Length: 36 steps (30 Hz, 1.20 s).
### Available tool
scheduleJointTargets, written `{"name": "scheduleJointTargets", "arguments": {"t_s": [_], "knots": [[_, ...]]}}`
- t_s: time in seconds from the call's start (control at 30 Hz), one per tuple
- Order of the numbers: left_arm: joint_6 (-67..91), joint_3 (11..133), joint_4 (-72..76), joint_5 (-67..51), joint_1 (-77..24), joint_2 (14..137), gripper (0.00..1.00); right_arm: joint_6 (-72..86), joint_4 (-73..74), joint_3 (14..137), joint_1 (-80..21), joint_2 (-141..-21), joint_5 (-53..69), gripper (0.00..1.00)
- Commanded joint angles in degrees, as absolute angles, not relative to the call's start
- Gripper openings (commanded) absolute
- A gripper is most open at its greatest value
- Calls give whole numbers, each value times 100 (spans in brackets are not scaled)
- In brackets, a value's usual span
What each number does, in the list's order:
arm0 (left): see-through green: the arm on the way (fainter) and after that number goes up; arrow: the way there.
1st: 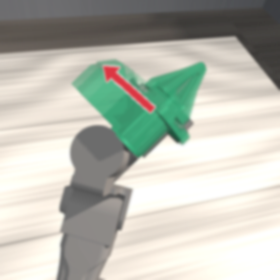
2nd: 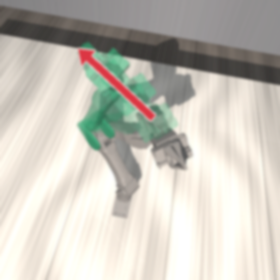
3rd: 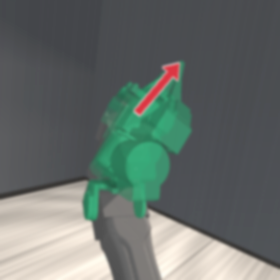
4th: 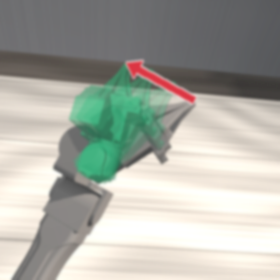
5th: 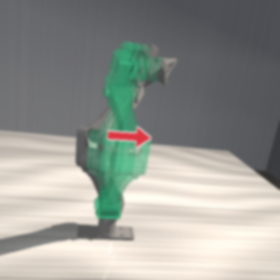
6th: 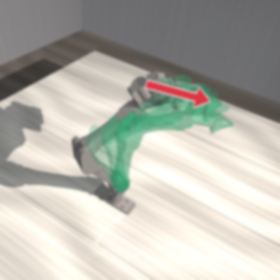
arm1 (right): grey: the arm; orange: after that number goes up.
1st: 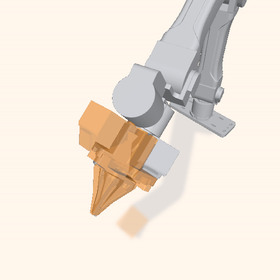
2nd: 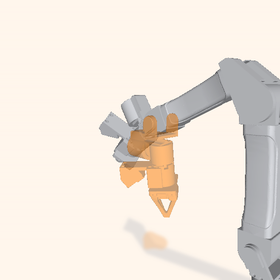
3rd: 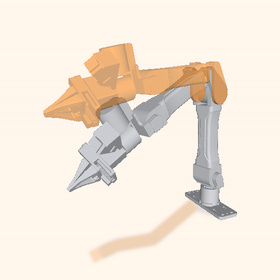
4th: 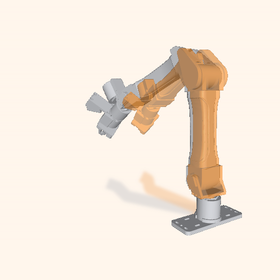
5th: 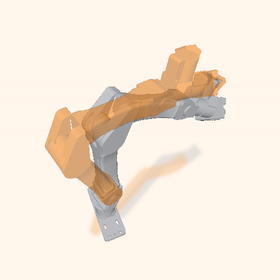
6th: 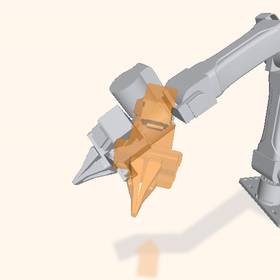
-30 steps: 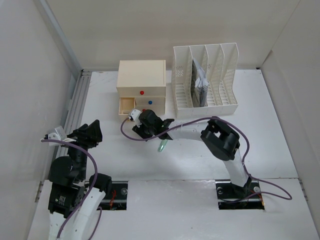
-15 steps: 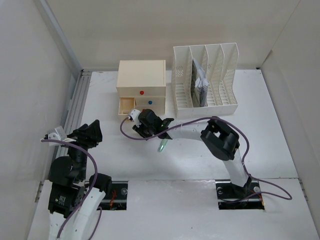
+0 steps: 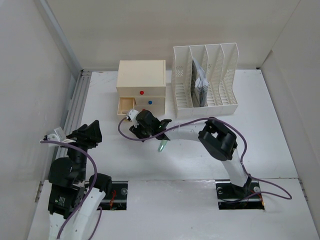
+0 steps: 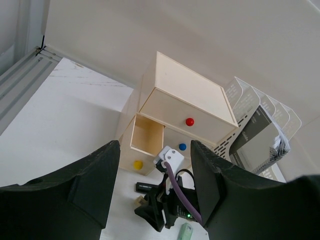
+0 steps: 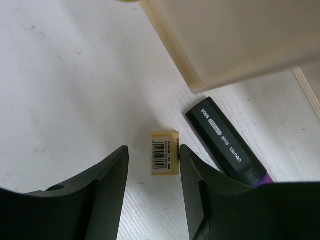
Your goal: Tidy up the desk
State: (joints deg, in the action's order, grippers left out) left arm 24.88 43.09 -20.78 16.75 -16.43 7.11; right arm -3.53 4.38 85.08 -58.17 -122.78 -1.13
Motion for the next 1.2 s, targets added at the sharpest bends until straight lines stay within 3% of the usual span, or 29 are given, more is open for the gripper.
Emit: {"name": "scheduleJointTargets", "arguments": {"t_s": [0.0,0.2,0.47,0.87,1.17], "knots": [[2408,4289,-1811,1696,-1670,633,56,-123,713,8499,-5889,-12560,-254,51],[2408,4289,-1811,1696,-1670,633,56,-18,589,8341,-5889,-12560,-308,47],[2408,4289,-1811,1696,-1670,633,56,-79,536,7937,-5889,-12139,-369,22],[2408,4289,-1811,1749,-1670,633,54,-527,360,7208,-5889,-11040,-264,17],[2408,4289,-1811,1749,-1670,633,54,-940,360,7409,-5889,-10566,-79,17]]}}
